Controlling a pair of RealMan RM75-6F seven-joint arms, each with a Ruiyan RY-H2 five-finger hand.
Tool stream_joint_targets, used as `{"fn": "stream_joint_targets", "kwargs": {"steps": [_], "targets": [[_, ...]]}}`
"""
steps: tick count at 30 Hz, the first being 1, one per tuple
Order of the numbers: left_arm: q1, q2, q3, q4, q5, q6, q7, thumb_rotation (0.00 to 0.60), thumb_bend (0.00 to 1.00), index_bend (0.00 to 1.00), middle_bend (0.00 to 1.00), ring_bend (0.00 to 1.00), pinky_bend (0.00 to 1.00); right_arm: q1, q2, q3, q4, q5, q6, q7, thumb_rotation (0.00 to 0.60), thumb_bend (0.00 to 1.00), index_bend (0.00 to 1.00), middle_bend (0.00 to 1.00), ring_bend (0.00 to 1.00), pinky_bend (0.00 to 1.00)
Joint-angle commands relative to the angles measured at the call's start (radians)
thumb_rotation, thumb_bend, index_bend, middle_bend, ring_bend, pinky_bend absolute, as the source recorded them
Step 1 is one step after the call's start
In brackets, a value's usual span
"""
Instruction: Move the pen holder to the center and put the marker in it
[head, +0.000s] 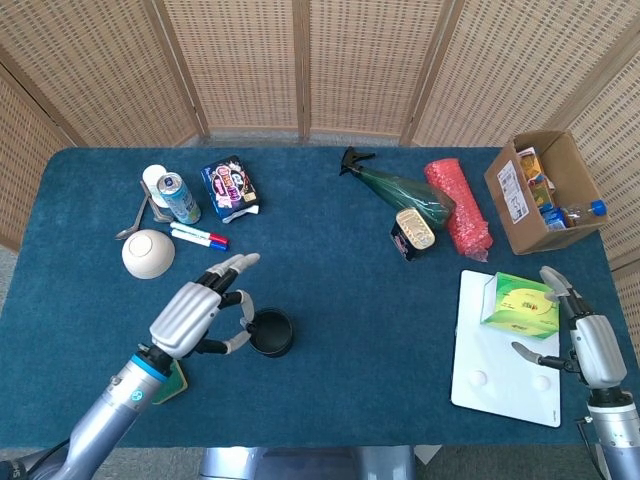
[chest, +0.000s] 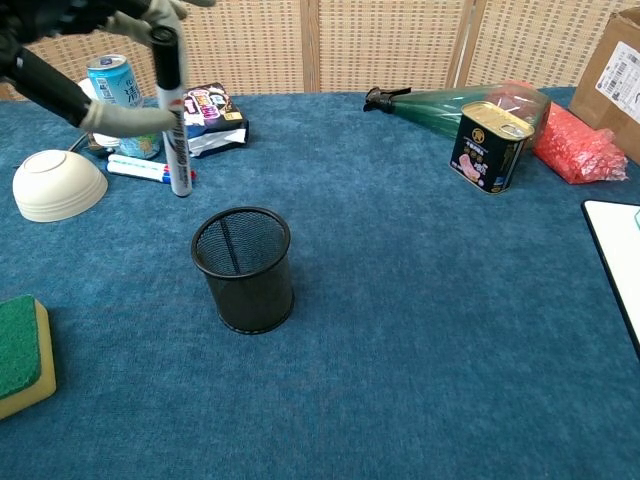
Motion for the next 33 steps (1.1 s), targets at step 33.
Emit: {"fn": "stream_joint_targets", "kwargs": {"steps": [33], "targets": [[0.092,0.014,0.068,0.224,0.196,0.125,-0.057,0.6,0.37,0.26,0.0,0.0,0.07,-0.002,0.005,0.005,-0.001,-0.001,0.008,0.011,0.6,0.0,0.01,0.08,0.18,0.31]]}}
